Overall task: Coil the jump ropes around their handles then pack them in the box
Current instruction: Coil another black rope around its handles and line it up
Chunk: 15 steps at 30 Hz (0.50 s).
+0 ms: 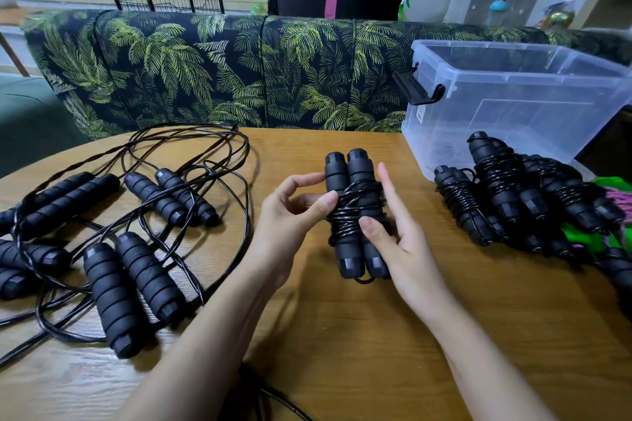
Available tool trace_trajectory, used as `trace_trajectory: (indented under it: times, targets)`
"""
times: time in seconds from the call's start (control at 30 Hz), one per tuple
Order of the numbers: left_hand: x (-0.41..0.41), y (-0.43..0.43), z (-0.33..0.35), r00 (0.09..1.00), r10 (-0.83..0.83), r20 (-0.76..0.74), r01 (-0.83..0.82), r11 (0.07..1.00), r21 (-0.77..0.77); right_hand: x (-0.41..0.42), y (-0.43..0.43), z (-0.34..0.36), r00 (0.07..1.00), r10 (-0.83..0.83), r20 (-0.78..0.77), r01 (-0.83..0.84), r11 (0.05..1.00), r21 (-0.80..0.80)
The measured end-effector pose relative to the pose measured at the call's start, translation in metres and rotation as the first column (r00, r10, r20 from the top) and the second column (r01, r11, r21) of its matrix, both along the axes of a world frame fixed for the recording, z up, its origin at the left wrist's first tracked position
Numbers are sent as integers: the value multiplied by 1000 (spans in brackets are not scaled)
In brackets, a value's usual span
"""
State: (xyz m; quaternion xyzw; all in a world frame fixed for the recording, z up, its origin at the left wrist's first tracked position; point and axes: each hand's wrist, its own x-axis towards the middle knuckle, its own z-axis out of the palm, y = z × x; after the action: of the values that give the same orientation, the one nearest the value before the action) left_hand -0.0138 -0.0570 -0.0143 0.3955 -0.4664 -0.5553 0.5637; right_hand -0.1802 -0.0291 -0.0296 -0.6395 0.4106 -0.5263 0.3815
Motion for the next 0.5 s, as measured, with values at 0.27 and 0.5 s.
trace_trajectory:
  times: [0.27,0.5]
  targets:
    - [-8,4,-4,977,190,95,-175,974,-144,22,6,-11,770,-371,-520,228,920,-319]
    - [-11,6,-4,972,100,214,-53,975,-217,20,1,-15,670,-461,-581,361,887,-287]
